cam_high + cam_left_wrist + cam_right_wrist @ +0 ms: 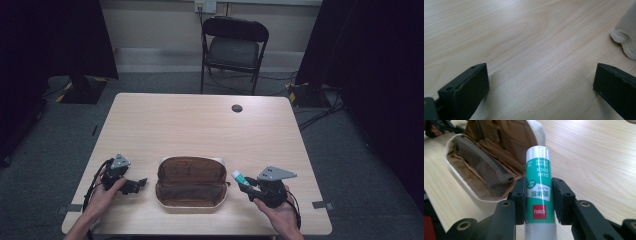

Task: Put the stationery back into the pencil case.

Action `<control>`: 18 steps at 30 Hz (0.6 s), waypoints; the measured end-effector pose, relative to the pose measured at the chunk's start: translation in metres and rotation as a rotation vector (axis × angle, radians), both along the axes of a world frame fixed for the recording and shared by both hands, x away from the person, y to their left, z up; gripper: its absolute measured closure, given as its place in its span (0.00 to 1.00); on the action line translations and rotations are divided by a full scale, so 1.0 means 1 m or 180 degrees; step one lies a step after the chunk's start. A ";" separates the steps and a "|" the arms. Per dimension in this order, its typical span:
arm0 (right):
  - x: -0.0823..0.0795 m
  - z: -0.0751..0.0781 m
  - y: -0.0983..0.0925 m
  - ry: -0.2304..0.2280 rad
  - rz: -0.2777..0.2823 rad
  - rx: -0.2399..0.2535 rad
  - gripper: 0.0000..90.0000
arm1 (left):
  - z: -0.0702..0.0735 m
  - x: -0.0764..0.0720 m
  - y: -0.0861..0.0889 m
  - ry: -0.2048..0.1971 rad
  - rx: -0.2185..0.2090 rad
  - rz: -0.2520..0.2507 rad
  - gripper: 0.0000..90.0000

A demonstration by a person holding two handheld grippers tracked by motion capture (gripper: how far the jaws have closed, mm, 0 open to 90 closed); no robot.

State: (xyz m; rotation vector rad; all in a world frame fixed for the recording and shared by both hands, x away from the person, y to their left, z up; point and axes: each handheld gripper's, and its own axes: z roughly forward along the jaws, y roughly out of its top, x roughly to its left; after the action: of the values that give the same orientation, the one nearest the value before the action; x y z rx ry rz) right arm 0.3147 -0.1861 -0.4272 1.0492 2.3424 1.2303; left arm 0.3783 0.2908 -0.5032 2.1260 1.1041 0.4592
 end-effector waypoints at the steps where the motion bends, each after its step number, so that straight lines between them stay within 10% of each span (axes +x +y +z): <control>1: 0.000 0.001 0.001 -0.0007 0.0026 0.0006 0.73 | 0.000 0.000 0.000 0.0000 -0.0001 0.0000 0.00; 18: -0.009 0.021 0.037 -0.0109 0.0429 -0.0001 0.73 | 0.000 0.000 0.001 -0.0009 0.0018 -0.0015 0.00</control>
State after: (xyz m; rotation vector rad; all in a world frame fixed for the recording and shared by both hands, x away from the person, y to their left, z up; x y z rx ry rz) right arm 0.3062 -0.1496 -0.4065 0.8752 2.4211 1.2843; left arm 0.3781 0.2915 -0.5031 2.1317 1.0974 0.4634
